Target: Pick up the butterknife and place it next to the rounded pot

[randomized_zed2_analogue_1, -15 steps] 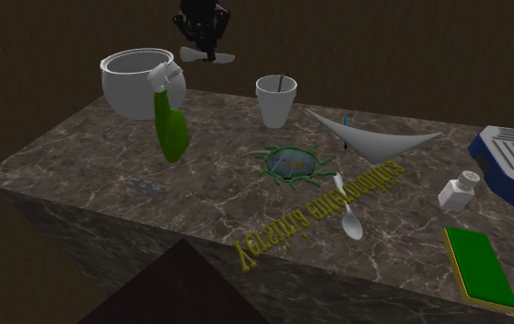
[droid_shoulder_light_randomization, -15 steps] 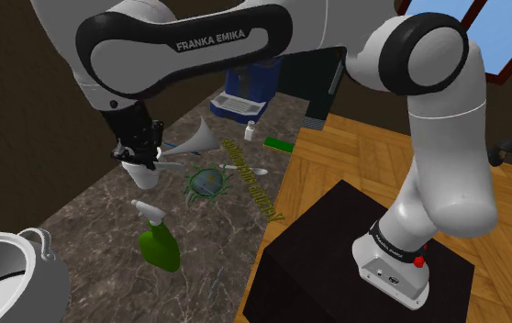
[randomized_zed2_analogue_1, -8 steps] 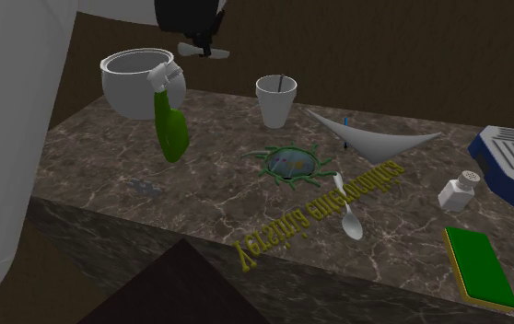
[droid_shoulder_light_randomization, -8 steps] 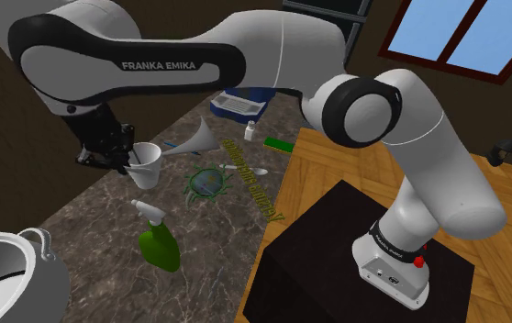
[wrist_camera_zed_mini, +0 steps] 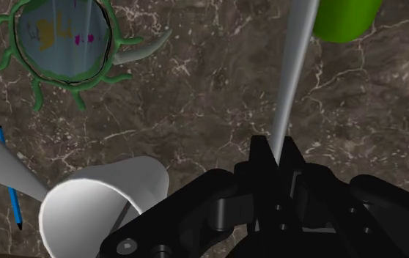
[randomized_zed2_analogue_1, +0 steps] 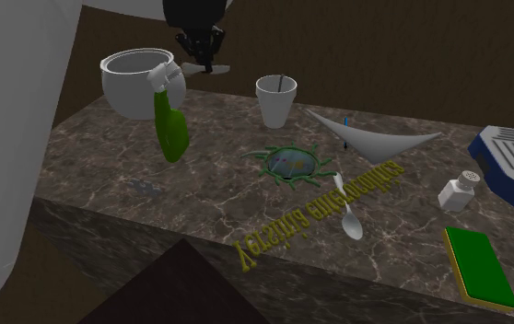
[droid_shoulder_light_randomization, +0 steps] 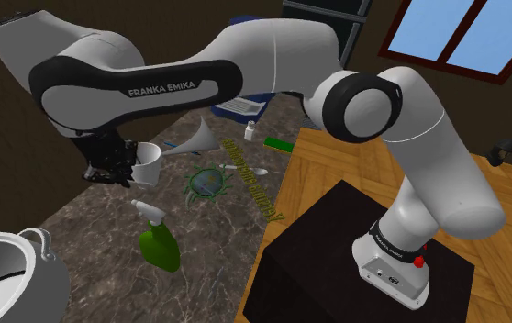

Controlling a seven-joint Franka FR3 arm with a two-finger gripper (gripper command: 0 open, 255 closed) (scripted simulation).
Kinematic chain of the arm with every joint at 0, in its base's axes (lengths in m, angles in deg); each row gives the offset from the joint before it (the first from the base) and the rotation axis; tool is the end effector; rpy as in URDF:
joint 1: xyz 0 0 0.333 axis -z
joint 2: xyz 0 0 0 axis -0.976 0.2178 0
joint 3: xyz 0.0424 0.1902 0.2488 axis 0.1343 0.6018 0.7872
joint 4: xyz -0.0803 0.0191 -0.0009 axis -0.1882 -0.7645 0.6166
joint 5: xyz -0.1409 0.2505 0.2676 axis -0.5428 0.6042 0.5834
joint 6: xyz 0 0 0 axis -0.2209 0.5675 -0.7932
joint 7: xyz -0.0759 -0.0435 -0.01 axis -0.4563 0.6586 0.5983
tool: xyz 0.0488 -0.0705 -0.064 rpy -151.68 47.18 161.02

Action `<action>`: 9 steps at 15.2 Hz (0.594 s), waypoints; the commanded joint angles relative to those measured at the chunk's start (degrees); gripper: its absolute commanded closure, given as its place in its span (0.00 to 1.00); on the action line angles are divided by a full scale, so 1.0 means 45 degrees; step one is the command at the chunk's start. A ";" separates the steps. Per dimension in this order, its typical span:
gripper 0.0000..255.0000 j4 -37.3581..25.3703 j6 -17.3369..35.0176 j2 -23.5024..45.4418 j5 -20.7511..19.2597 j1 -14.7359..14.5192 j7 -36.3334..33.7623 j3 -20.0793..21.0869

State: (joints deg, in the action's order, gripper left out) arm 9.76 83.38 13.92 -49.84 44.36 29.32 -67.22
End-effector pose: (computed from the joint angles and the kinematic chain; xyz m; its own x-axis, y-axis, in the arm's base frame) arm 0.5495 0.5176 0.3522 0.9243 0.3568 -0.1358 0.3758 -0.9129 0.1594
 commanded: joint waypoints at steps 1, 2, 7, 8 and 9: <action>1.00 0.0266 0.0315 0.0058 -0.0021 0.0042 -0.0059 -0.0006; 1.00 0.0414 0.0471 0.0074 -0.0030 0.0069 -0.0089 -0.0009; 1.00 0.1023 0.1197 0.0228 -0.0092 0.0169 -0.0222 -0.0036; 1.00 0.1122 0.1333 0.0271 -0.0107 0.0183 -0.0246 -0.0045; 1.00 0.1214 0.1466 0.0318 -0.0122 0.0195 -0.0270 -0.0054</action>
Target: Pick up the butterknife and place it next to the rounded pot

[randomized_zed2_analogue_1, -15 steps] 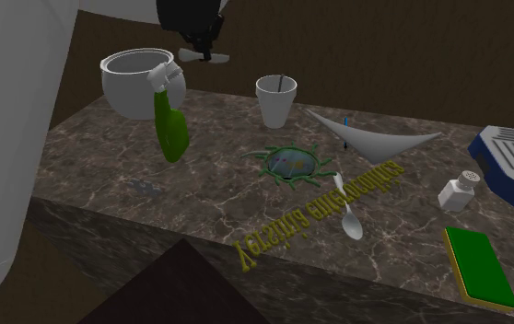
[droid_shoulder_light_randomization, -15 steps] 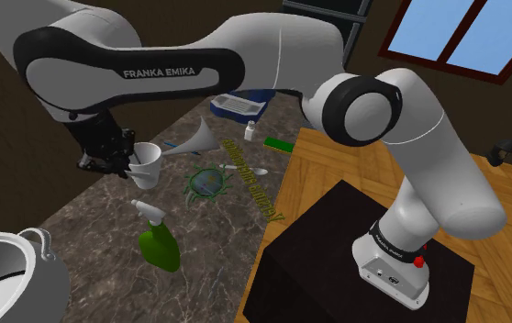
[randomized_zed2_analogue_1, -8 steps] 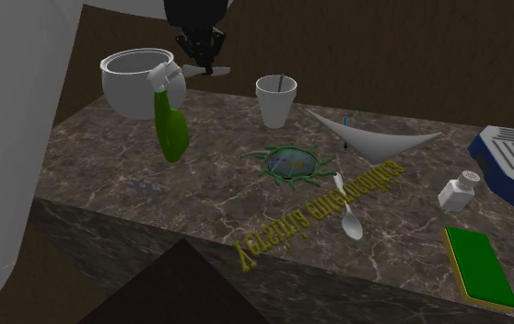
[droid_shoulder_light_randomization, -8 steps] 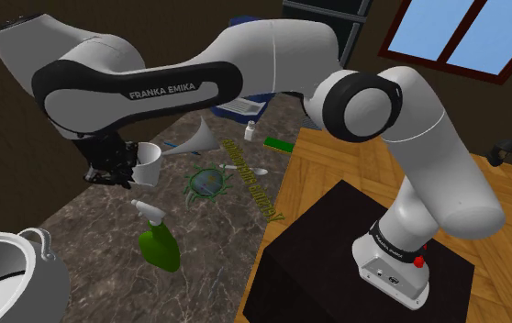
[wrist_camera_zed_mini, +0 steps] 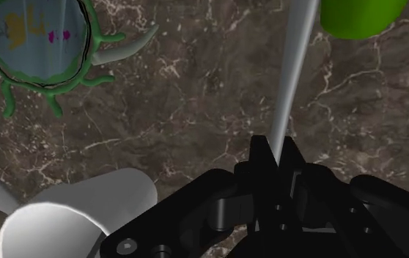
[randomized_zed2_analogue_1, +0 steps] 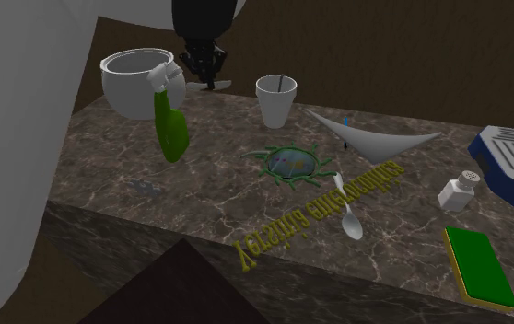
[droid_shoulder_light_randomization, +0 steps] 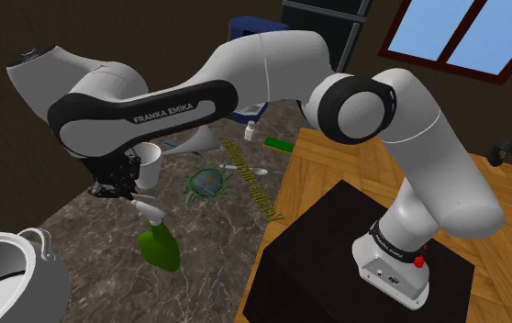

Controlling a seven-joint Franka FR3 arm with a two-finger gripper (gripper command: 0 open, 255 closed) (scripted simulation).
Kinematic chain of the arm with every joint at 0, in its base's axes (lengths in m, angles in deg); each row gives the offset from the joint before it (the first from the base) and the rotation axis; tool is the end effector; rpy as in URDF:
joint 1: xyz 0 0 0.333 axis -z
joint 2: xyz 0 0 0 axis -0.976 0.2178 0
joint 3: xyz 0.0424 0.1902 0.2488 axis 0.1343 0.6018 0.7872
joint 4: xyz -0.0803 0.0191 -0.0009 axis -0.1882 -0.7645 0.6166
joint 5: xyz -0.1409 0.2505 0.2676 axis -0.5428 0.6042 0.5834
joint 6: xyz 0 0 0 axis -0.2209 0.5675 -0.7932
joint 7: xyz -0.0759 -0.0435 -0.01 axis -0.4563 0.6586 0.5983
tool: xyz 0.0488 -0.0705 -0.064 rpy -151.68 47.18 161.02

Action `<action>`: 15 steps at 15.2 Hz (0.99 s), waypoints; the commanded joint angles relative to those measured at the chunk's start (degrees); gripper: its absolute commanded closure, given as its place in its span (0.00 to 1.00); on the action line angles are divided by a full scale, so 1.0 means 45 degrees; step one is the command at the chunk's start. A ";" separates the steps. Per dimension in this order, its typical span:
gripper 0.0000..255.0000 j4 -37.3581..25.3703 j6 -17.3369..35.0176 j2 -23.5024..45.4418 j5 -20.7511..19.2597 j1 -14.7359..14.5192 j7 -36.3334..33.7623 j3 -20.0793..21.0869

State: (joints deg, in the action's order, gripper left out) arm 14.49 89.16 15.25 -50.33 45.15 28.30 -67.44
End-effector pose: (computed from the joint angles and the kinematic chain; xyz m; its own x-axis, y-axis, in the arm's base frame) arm 0.5504 0.5180 0.3050 0.9243 0.3568 -0.1356 0.3758 -0.9129 0.1593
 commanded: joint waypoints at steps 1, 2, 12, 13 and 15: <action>1.00 0.0248 0.0311 0.0072 -0.0030 0.0032 -0.0068 -0.0013; 1.00 0.0328 0.0438 0.0126 -0.0046 0.0041 -0.0090 -0.0024; 1.00 0.0817 0.1592 0.0828 -0.0231 0.0065 -0.0281 -0.0163; 1.00 0.0826 0.1691 0.0919 -0.0250 0.0059 -0.0296 -0.0180; 1.00 0.0858 0.1894 0.1094 -0.0290 0.0050 -0.0327 -0.0214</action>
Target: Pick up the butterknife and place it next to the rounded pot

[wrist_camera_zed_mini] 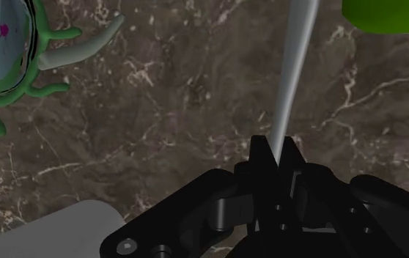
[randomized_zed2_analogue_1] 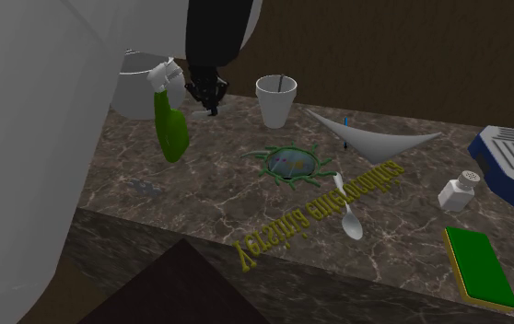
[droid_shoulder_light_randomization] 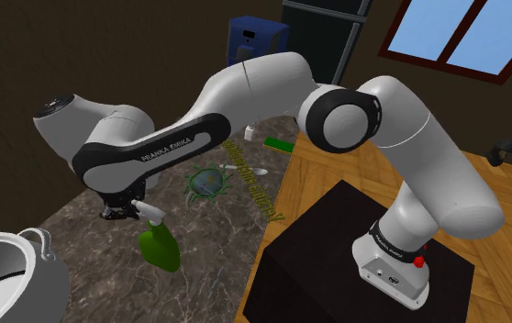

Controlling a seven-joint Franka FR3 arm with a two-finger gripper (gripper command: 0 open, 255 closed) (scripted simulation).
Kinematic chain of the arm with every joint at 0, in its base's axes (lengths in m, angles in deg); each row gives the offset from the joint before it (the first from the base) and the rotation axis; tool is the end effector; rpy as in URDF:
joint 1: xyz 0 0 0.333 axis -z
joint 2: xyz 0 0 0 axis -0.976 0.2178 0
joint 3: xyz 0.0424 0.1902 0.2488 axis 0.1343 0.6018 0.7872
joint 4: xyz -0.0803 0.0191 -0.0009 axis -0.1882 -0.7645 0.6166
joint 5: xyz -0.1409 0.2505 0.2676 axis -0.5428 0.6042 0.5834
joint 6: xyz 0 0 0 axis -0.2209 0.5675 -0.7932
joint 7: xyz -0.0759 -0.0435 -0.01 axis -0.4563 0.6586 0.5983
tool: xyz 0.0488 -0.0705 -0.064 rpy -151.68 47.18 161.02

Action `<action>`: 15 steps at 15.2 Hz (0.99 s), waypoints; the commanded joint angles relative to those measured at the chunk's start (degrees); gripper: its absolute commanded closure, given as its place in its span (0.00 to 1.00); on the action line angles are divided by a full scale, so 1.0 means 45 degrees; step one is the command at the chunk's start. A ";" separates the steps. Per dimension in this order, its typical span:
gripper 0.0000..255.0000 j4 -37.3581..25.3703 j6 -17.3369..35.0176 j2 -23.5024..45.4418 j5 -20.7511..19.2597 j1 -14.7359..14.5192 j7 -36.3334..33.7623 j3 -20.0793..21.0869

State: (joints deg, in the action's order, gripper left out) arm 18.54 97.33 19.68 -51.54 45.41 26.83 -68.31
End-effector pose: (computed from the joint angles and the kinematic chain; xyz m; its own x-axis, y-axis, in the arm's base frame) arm 0.5490 0.5182 0.2246 0.9242 0.3568 -0.1358 0.3759 -0.9129 0.1592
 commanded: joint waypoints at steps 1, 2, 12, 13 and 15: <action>1.00 -0.0037 0.0176 0.0205 -0.0040 -0.0016 -0.0012 -0.0039; 1.00 -0.0039 0.0270 0.0302 -0.0059 -0.0024 -0.0025 -0.0057; 1.00 -0.0125 0.0698 0.0816 -0.0154 -0.0079 -0.0078 -0.0152; 1.00 -0.0125 0.0698 0.0816 -0.0154 -0.0079 -0.0078 -0.0152; 1.00 -0.0122 0.0698 0.0814 -0.0154 -0.0079 -0.0079 -0.0152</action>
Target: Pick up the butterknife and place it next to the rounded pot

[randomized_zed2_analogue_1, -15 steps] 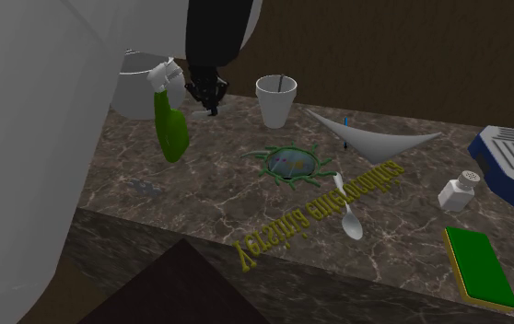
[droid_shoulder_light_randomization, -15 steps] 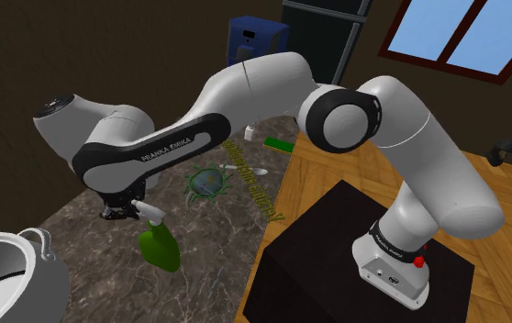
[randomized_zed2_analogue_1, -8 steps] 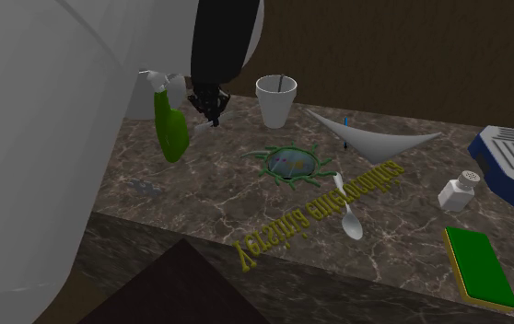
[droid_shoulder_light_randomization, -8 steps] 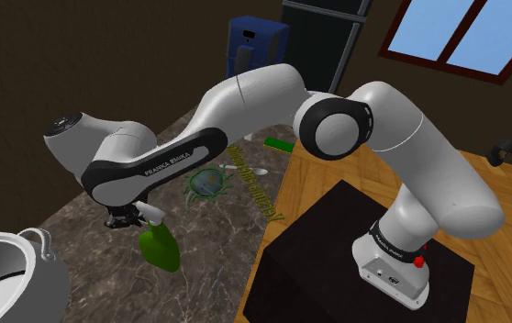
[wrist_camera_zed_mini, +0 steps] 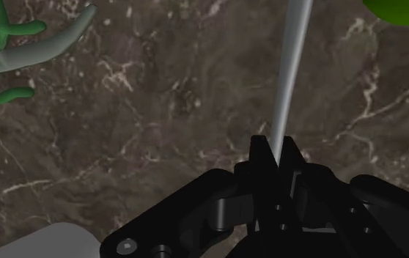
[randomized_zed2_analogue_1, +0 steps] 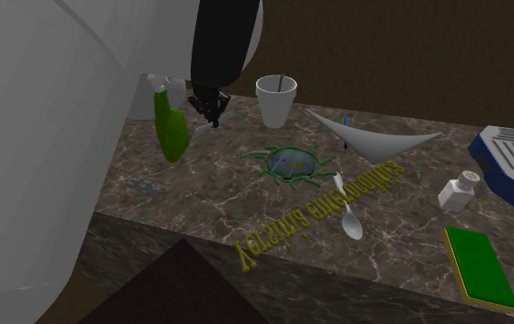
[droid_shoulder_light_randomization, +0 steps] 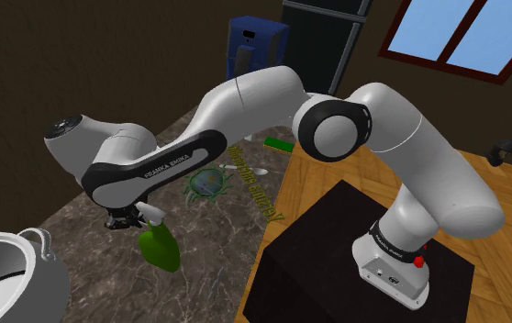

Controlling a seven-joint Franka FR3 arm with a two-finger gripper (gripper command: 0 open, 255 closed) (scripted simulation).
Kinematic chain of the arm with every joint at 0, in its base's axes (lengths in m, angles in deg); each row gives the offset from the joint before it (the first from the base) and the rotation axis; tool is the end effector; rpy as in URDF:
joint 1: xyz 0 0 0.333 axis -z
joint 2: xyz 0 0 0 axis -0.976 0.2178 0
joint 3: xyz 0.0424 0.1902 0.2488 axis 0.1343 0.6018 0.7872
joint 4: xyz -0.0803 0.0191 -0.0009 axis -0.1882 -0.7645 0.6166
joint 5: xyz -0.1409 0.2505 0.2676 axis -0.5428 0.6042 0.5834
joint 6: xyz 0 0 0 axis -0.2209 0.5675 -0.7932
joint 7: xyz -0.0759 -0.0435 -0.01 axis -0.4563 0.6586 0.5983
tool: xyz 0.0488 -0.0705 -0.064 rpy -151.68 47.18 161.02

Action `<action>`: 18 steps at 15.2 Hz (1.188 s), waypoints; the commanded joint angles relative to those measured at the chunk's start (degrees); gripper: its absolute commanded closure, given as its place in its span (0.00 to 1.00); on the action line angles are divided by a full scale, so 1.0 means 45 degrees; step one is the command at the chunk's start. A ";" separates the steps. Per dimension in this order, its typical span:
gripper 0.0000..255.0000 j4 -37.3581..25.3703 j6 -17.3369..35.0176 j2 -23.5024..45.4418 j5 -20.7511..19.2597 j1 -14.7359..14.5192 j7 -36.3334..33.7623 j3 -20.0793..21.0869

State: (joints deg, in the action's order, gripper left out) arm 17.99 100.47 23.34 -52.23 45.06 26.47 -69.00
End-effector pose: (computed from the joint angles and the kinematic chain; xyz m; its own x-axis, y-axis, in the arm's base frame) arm 0.5497 0.5181 0.1835 0.9243 0.3568 -0.1354 0.3757 -0.9130 0.1590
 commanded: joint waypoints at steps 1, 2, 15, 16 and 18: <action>0.00 0.0000 0.0000 0.0000 0.0000 0.0000 0.0000 0.0000; 0.00 0.0000 0.0000 0.0000 0.0000 0.0000 0.0000 0.0000; 0.00 -0.1210 -0.1393 -0.0249 0.0179 -0.0269 0.0220 0.0101; 0.00 -0.1210 -0.1393 -0.0249 0.0179 -0.0269 0.0220 0.0101; 0.00 -0.1210 -0.1393 -0.0249 0.0179 -0.0269 0.0220 0.0101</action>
